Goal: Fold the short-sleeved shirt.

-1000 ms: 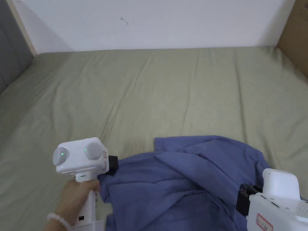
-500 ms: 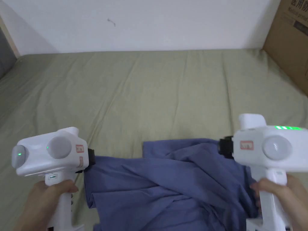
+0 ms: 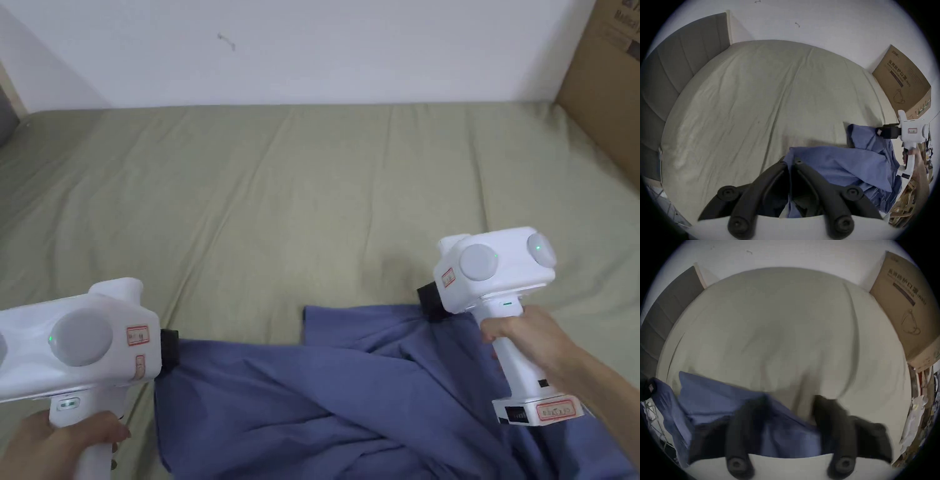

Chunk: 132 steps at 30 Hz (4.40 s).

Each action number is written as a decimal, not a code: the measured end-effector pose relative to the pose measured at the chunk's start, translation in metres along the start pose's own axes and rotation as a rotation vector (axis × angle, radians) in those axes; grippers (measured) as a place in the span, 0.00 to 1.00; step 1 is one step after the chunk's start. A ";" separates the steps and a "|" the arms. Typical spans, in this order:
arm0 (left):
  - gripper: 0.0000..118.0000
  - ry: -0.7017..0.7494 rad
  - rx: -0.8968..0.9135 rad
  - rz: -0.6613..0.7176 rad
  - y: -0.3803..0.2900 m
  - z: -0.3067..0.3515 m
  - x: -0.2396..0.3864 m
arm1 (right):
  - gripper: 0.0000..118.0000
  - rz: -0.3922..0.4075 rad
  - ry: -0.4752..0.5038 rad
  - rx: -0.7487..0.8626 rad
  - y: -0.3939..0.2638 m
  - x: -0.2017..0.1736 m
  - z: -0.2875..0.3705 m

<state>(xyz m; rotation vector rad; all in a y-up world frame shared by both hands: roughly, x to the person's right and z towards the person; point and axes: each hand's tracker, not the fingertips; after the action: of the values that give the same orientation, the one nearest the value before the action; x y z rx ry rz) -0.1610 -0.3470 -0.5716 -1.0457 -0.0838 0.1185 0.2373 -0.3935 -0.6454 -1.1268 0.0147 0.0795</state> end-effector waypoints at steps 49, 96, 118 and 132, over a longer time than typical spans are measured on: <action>0.02 0.209 0.847 0.034 0.291 0.384 0.077 | 0.04 -0.396 -0.230 0.922 0.159 0.148 0.530; 0.02 0.233 0.169 -0.149 -0.010 0.033 -0.020 | 0.04 -0.405 -0.110 0.210 -0.118 0.100 0.148; 0.81 0.222 0.113 -0.025 -0.253 0.136 -0.070 | 0.55 -0.364 -0.111 0.122 -0.383 0.061 0.211; 0.09 0.102 0.104 -0.013 -0.292 0.163 -0.076 | 0.03 -0.348 -0.036 0.200 -0.406 0.012 0.250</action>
<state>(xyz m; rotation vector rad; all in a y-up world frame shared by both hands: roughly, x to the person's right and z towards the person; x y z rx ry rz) -0.2397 -0.3626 -0.2379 -0.9454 0.0081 0.0564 0.2706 -0.3401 -0.1727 -0.9139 -0.2016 -0.2084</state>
